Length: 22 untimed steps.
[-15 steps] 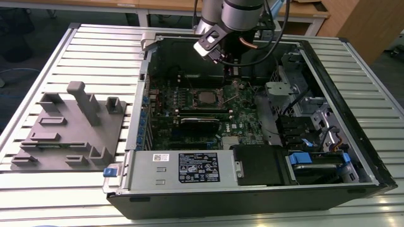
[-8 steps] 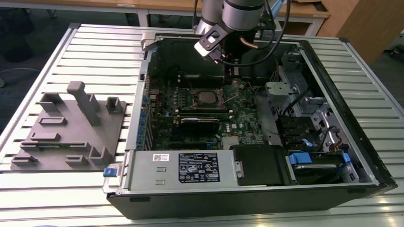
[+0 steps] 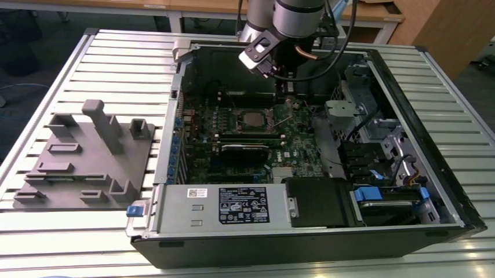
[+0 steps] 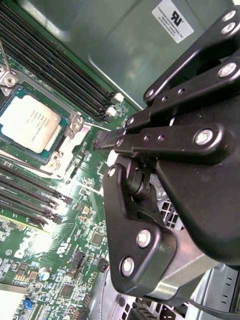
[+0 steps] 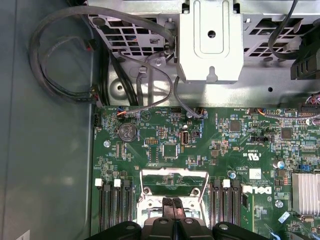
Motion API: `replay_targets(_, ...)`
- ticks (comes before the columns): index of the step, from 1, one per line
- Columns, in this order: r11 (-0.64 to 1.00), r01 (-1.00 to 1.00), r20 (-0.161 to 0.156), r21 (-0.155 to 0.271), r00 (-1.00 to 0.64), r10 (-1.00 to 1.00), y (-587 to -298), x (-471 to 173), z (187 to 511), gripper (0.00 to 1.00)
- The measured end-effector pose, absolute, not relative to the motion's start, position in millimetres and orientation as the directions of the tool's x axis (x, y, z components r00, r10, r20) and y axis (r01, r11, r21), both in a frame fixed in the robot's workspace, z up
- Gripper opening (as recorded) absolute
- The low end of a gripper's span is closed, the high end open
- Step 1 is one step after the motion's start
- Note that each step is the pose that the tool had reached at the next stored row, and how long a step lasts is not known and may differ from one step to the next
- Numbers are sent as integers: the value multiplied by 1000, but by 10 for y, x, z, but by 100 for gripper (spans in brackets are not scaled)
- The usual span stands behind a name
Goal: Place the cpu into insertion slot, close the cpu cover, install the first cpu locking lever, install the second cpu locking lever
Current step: 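Close the cpu cover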
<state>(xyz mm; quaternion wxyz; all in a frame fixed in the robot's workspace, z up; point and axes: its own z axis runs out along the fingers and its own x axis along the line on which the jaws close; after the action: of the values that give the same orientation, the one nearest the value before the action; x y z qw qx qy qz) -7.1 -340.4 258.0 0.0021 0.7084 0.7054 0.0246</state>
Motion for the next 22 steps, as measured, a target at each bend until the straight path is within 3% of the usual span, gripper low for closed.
replay_targets(22,-5,999,32,38,4,999,-3403,28,2576,11)
